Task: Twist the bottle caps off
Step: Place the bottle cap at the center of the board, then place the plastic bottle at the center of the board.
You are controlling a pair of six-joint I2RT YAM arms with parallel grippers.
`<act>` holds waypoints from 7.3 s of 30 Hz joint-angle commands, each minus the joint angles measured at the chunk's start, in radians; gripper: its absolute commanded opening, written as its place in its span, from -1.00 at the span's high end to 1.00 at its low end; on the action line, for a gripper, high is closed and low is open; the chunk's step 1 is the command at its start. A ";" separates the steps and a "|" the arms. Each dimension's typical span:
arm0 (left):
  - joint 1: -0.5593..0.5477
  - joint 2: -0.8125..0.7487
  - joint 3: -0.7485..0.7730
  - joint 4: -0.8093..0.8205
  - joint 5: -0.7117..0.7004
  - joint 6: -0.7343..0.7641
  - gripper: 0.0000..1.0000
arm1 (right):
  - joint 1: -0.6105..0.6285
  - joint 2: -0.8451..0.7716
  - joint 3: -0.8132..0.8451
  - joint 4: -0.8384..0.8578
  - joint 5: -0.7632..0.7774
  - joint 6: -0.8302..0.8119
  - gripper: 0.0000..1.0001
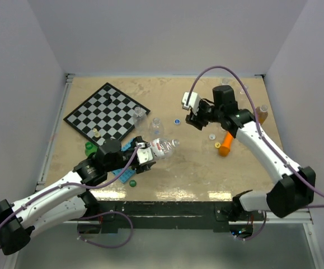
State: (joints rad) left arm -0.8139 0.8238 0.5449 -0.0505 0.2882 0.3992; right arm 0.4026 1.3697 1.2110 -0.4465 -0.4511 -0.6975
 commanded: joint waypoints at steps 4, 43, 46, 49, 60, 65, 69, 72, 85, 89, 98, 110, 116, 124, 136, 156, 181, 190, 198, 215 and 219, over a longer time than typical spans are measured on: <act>0.001 -0.031 0.007 0.034 0.072 -0.034 1.00 | -0.004 -0.250 -0.053 -0.254 -0.280 -0.344 -0.15; 0.004 -0.037 -0.005 0.135 0.192 -0.076 1.00 | -0.004 -0.311 -0.122 -0.617 -0.672 -0.844 -0.74; 0.005 -0.038 -0.003 0.135 0.192 -0.076 1.00 | -0.004 -0.319 -0.126 -0.612 -0.676 -0.838 -0.75; 0.005 -0.038 -0.005 0.135 0.193 -0.077 1.00 | -0.004 -0.323 -0.130 -0.612 -0.681 -0.830 -0.82; 0.005 -0.037 -0.006 0.136 0.197 -0.076 1.00 | -0.004 -0.320 -0.130 -0.610 -0.686 -0.823 -0.96; 0.005 -0.037 -0.007 0.136 0.195 -0.076 1.00 | -0.004 -0.320 -0.126 -0.606 -0.683 -0.810 -0.96; 0.005 -0.037 -0.007 0.135 0.195 -0.076 1.00 | -0.005 -0.319 -0.126 -0.591 -0.693 -0.777 -0.96; 0.005 -0.037 -0.007 0.133 0.195 -0.076 1.00 | -0.004 -0.320 -0.133 -0.557 -0.693 -0.717 -0.96; 0.005 -0.035 -0.008 0.135 0.197 -0.076 1.00 | -0.004 -0.322 -0.149 -0.549 -0.713 -0.683 -0.96; 0.005 -0.035 -0.008 0.135 0.198 -0.076 1.00 | -0.004 -0.322 -0.159 -0.546 -0.713 -0.678 -0.96; 0.005 -0.035 -0.010 0.135 0.200 -0.076 1.00 | -0.004 -0.322 -0.160 -0.541 -0.710 -0.678 -0.96; 0.004 -0.029 -0.011 0.136 0.206 -0.076 1.00 | -0.004 -0.311 -0.154 -0.549 -0.744 -0.677 -0.96; 0.004 -0.026 -0.011 0.136 0.207 -0.074 1.00 | -0.004 -0.316 -0.154 -0.546 -0.739 -0.682 -0.96; 0.005 -0.025 -0.011 0.136 0.207 -0.076 1.00 | -0.004 -0.316 -0.156 -0.541 -0.730 -0.680 -0.96; 0.005 -0.023 -0.011 0.136 0.209 -0.076 1.00 | -0.004 -0.311 -0.149 -0.544 -0.729 -0.683 -0.96; 0.005 -0.018 -0.011 0.138 0.215 -0.077 1.00 | -0.004 -0.310 -0.146 -0.552 -0.732 -0.692 -0.96; 0.005 0.005 -0.011 0.159 0.253 -0.099 1.00 | 0.027 -0.216 -0.050 -0.635 -0.805 -0.833 -0.96; 0.005 0.021 -0.017 0.215 0.290 -0.144 1.00 | 0.099 -0.129 -0.007 -0.636 -0.862 -0.821 -0.96; 0.005 0.029 -0.030 0.293 0.325 -0.189 1.00 | 0.117 -0.051 0.048 -0.558 -0.885 -0.679 -0.96; 0.005 0.021 -0.080 0.604 0.170 -0.428 1.00 | 0.166 -0.133 0.022 -0.127 -0.716 -0.106 -0.96; 0.005 0.034 -0.085 0.632 0.184 -0.444 1.00 | 0.168 -0.135 0.012 -0.086 -0.718 -0.051 -0.96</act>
State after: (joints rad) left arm -0.8062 0.8581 0.4629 0.4290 0.4751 0.0074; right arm 0.5621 1.2423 1.2301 -0.6163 -1.1721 -0.8738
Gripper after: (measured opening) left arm 0.749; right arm 0.982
